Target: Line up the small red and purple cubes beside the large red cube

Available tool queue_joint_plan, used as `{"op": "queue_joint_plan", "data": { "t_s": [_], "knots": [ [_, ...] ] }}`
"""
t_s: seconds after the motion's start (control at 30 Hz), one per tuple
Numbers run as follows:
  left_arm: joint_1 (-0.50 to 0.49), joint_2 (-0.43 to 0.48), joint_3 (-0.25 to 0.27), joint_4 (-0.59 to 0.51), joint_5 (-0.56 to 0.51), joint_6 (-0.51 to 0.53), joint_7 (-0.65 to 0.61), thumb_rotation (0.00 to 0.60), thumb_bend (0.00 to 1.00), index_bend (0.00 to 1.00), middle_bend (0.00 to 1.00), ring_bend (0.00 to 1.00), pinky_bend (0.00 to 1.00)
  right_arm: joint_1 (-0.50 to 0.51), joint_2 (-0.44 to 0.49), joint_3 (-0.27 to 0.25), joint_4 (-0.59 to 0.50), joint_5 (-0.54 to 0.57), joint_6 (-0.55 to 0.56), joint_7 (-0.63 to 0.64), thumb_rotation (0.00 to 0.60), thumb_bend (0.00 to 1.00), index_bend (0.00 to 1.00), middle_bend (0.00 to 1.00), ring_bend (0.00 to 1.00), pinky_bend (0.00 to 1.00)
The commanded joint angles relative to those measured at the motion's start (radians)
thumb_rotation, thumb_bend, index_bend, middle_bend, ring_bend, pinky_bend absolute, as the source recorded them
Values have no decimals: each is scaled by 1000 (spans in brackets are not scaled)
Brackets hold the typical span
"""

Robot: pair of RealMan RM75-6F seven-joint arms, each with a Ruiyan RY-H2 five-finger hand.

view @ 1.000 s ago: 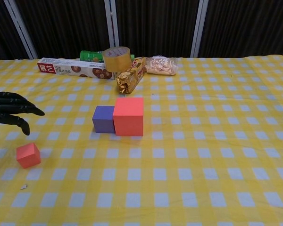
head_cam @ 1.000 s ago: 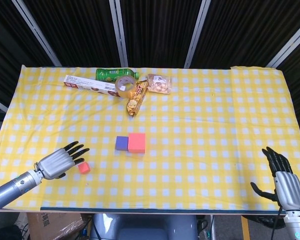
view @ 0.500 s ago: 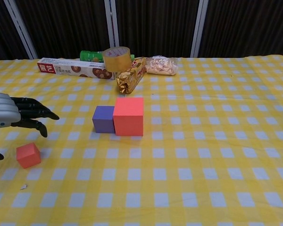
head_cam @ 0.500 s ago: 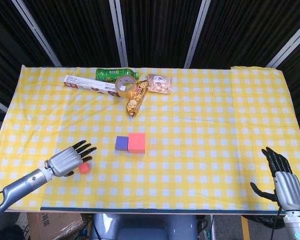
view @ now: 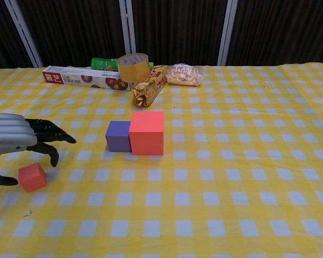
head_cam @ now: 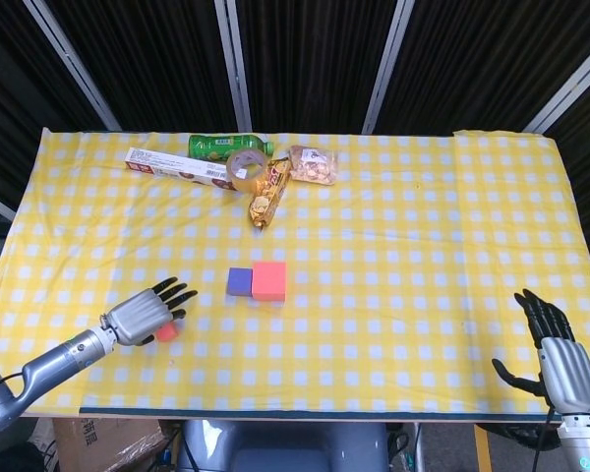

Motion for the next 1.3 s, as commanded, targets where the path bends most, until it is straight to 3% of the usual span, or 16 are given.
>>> {"op": "queue_joint_plan", "data": {
  "t_s": [0.03, 0.43, 0.77, 0.87, 1.0, 1.13, 1.3],
  "knots": [
    [0, -7, -3, 2, -2, -7, -3, 600, 329, 334, 0, 0, 0, 0, 0, 0, -1, -1, 1, -1, 600, 308, 0, 0, 0, 0],
    [8, 10, -19, -4, -31, -20, -5, 600, 374, 407, 0, 0, 0, -1, 0, -1, 0, -4, 2, 1, 600, 307, 0, 0, 0, 0],
    [21, 50, -132, -147, -226, -53, 22, 600, 374, 423, 0, 0, 0, -1, 0, -2, -3, -3, 0, -1, 600, 307, 0, 0, 0, 0],
    [29, 50, -184, -193, -349, -69, 96, 600, 375, 423, 0, 0, 0, -1, 0, -3, -4, -4, 0, 0, 600, 307, 0, 0, 0, 0],
    [26, 28, -258, -271, -632, -80, 284, 600, 374, 427, 0, 0, 0, -1, 1, -4, -4, -5, -2, 1, 600, 307, 0, 0, 0, 0],
    [-21, -27, -321, -346, -962, -11, 493, 600, 374, 430, 0, 0, 0, -1, 1, -5, -5, -6, -2, 2, 600, 308, 0, 0, 0, 0],
    [-108, -114, -375, -369, -1248, 108, 687, 600, 374, 427, 0, 0, 0, 0, 2, -6, -5, -7, -3, 5, 600, 308, 0, 0, 0, 0]
  ]
}}
